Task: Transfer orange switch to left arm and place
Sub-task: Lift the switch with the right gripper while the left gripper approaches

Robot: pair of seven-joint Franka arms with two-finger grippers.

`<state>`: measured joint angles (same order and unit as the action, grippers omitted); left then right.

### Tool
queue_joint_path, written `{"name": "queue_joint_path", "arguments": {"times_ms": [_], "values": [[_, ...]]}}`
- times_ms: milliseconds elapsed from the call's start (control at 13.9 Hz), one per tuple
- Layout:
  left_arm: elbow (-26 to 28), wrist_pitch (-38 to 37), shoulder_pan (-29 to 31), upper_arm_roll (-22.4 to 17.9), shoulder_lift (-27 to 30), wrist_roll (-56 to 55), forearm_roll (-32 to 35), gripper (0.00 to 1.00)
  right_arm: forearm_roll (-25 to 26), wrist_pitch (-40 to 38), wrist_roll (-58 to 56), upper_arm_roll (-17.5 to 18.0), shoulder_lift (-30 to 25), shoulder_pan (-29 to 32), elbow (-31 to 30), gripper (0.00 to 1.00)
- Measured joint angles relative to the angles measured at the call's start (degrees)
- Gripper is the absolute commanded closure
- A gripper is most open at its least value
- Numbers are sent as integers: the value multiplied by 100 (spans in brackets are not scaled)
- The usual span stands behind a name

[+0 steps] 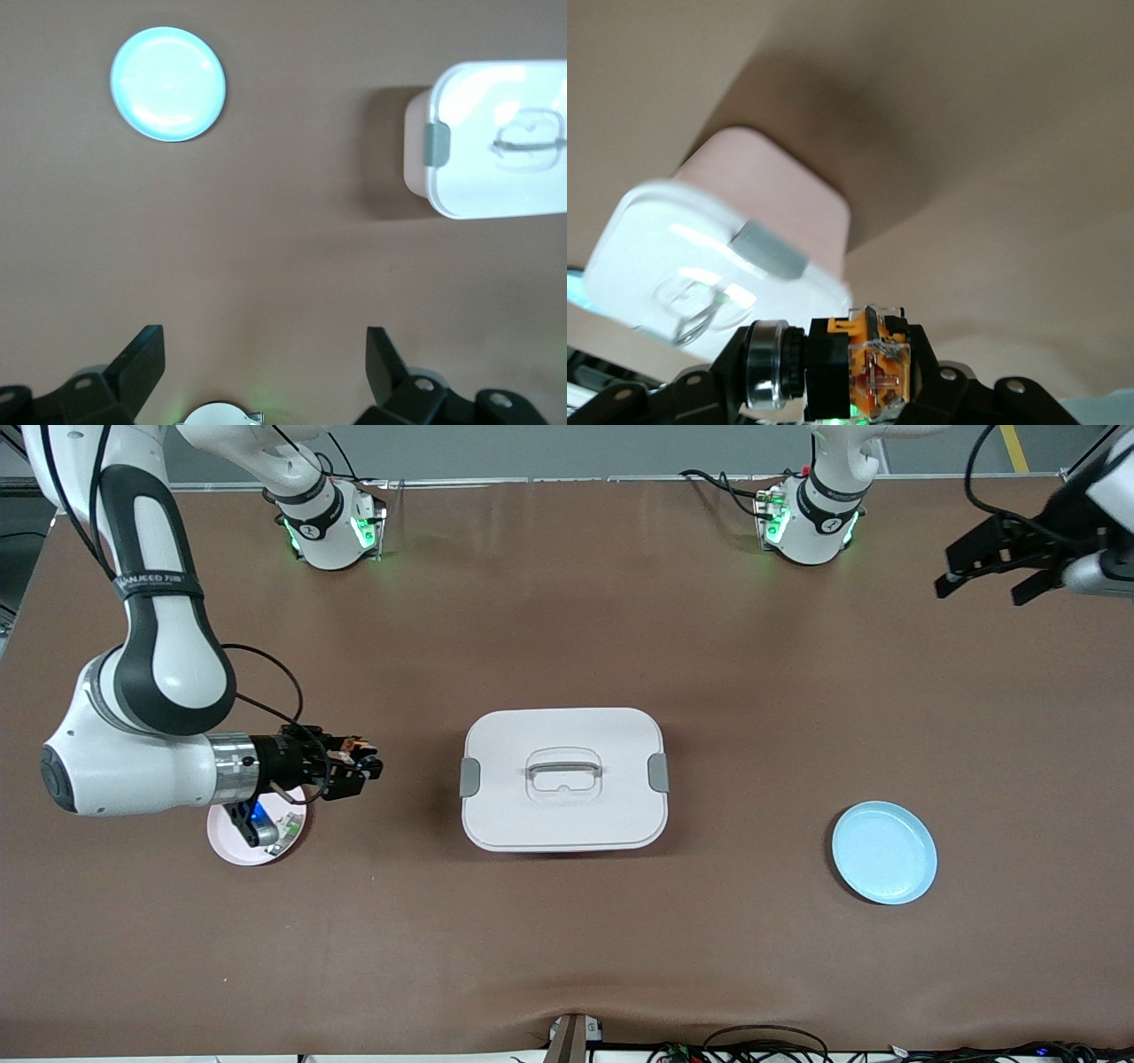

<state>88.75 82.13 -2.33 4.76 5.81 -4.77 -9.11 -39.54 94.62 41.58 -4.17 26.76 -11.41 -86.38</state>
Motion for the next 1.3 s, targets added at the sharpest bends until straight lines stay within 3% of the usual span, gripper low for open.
{"name": "queue_joint_path", "arguments": {"times_ms": [360, 793, 1297], "values": [[-34, 75, -73, 750, -6, -507, -11, 0, -1048, 130, 1230, -2, -42, -505, 301, 75], [-36, 568, -91, 1435, -183, -1352, -508, 0, -1407, 1192, 2135, 1, -44, -1143, 333, 75], [-40, 1725, -99, 2001, -747, -2975, -1121, 0, -1618, 2486, 3061, 1, -37, -1946, 345, 76]]}}
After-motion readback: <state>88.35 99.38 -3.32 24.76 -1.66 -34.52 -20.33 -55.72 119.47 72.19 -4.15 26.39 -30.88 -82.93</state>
